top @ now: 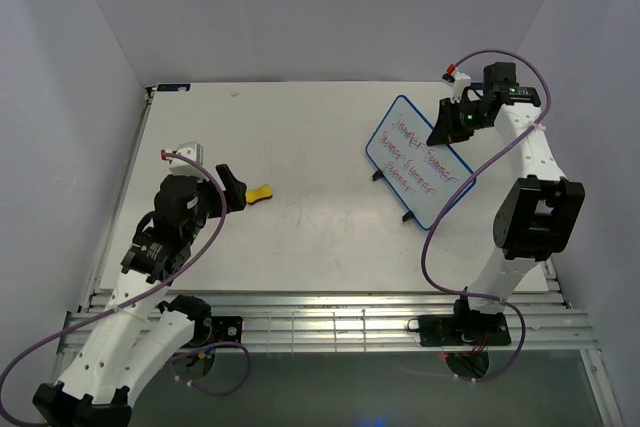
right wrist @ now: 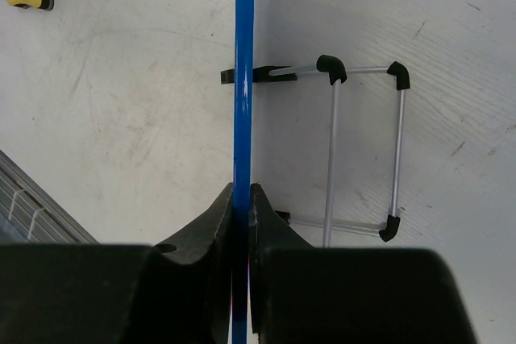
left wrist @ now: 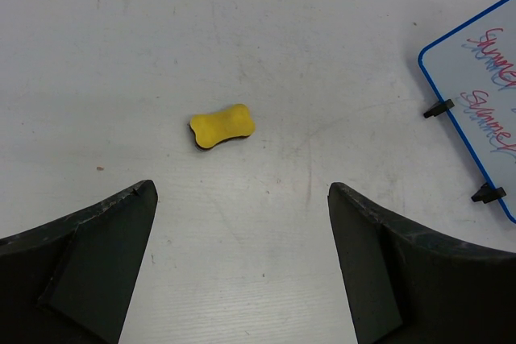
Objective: Erase the whiteboard
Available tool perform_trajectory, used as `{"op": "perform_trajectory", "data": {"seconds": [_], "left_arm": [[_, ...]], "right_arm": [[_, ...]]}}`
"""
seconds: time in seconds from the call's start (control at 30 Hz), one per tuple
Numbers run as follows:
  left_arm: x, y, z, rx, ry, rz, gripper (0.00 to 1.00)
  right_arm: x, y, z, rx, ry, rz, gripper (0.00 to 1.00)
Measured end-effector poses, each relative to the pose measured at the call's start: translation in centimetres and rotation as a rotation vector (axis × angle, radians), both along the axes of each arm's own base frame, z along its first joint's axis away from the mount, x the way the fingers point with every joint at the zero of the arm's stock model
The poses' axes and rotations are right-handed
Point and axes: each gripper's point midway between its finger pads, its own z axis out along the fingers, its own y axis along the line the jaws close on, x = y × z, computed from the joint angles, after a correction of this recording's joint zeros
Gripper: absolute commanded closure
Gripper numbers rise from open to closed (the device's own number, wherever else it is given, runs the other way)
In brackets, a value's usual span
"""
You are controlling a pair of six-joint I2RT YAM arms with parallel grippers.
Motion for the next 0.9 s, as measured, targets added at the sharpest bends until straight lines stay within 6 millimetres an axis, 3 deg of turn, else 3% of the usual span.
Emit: {"op": "perform_trajectory", "data": {"seconds": [0.27, 0.4, 0.7, 0.8, 0.9], "left_arm": [[0.0, 0.0, 0.0, 0.000, -0.001, 0.000, 0.02], [0.0, 0.1, 0.1, 0.000, -0.004, 0.002, 0.02], [0.0, 0.4, 0.2, 0.004, -0.011, 0.021, 0.02], [0.1, 0.8, 0.1, 0.002, -0.006, 0.047, 0.02], [0.3, 1.1, -0.3, 0.000, 0.009, 0.082, 0.02]], "right_arm": [[-0.2, 0.0, 0.4, -0.007, -0.004, -0.001, 0.92], [-0.6, 0.1, 2.0, -0.012, -0.035, -0.018, 0.92], [-1.5, 0.5, 11.2, 0.021, -0.259, -0.060, 0.92], [-2.4, 2.0, 13.0, 0.060, -0.309, -0.057, 0.92], [-4.3, 6.0, 12.8, 0.125, -0.336, -0.029, 0.92]]}}
